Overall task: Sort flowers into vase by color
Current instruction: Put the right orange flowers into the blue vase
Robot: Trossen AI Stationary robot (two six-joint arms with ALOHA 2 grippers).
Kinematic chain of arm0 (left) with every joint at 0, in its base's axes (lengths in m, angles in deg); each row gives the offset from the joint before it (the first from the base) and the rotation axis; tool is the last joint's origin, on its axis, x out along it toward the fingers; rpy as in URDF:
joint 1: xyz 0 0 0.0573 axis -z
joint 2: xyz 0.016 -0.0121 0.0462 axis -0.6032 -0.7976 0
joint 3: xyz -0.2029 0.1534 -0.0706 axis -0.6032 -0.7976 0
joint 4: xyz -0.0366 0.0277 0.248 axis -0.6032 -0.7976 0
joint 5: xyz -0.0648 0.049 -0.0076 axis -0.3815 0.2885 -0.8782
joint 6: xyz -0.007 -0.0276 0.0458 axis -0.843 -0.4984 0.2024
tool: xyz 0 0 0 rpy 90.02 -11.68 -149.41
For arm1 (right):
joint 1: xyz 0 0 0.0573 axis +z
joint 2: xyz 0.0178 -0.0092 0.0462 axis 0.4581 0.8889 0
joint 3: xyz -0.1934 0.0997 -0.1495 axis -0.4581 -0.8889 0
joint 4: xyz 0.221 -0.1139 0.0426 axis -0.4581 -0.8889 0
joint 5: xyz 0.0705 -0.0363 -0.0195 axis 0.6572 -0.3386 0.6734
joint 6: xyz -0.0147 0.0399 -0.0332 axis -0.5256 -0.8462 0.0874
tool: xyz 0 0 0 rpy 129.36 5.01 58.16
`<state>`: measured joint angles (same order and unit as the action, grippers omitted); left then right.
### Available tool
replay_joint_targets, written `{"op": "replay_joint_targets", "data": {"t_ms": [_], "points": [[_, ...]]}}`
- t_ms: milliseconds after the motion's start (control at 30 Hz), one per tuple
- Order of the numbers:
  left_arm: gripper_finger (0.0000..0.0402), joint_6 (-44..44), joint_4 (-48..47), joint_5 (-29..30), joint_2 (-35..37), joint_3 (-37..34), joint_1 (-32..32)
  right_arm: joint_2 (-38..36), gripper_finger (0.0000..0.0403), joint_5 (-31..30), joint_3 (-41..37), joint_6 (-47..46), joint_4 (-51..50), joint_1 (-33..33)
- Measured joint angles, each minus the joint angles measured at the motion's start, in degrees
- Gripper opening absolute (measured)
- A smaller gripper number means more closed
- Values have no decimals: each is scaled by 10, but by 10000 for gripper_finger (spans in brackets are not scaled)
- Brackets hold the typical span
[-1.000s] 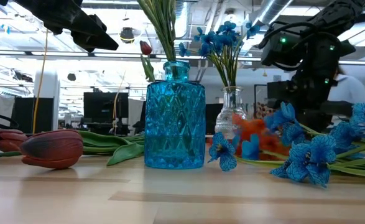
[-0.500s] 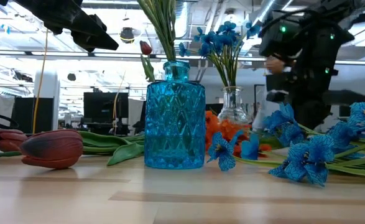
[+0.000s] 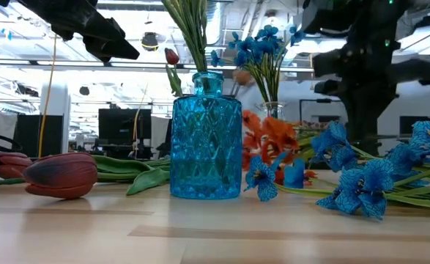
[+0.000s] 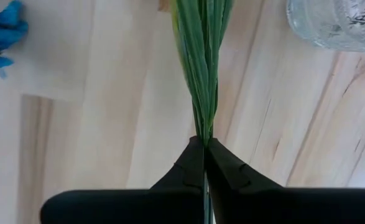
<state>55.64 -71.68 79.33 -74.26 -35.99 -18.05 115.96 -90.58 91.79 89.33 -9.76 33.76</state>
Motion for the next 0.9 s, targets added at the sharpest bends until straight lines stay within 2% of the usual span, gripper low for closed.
{"op": "replay_joint_targets", "data": {"t_ms": [200,500,700,900], "points": [[242,0,1,0,0,0,0,-50,24,-1,4,-21,-24,11],[242,0,4,0,0,0,0,-202,30,-16,4,-46,-21,10],[242,1,4,24,0,0,0,-287,28,-39,4,-46,55,10],[242,1,4,25,1,0,0,-321,30,-39,4,-43,148,10]]}}
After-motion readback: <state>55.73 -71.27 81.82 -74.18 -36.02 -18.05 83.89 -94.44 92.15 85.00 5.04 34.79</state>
